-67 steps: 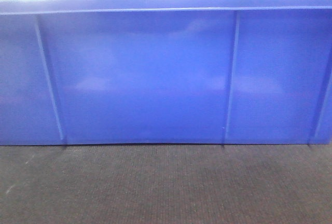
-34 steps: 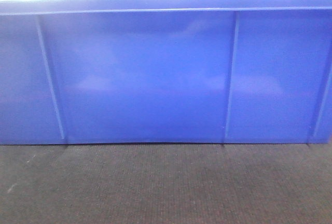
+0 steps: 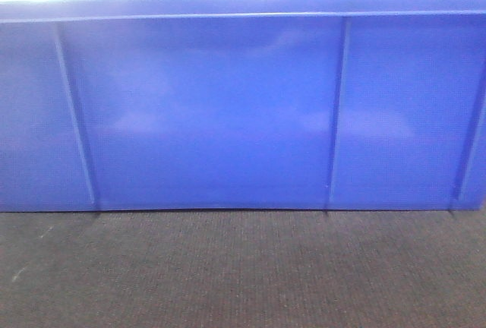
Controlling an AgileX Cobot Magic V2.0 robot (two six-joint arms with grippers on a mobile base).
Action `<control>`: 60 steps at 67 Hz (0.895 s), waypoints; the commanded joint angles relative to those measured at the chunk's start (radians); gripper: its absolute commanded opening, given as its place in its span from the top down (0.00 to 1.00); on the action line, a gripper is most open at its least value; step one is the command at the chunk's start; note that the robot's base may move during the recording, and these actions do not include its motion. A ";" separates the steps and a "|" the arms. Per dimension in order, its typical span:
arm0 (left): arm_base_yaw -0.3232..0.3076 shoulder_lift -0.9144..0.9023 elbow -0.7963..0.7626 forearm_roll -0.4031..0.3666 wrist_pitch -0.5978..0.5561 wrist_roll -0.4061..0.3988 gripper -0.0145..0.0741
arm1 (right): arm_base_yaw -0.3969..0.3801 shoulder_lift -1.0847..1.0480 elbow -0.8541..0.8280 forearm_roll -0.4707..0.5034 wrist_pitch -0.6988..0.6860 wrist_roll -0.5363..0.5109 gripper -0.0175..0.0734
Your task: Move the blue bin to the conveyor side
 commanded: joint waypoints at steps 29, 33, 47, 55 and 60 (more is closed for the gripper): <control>-0.002 -0.320 0.274 0.015 -0.208 0.000 0.86 | -0.001 -0.487 0.260 -0.015 -0.220 -0.003 0.90; -0.002 -0.323 0.274 0.015 -0.209 0.000 0.86 | -0.001 -0.488 0.260 -0.015 -0.227 -0.003 0.90; -0.002 -0.323 0.274 0.015 -0.207 0.000 0.86 | -0.001 -0.490 0.260 -0.015 -0.249 -0.003 0.90; -0.002 -0.323 0.274 0.015 -0.207 0.000 0.86 | -0.001 -0.490 0.260 -0.015 -0.249 -0.003 0.90; -0.002 -0.323 0.274 0.015 -0.207 0.000 0.86 | -0.001 -0.490 0.260 -0.015 -0.249 -0.003 0.90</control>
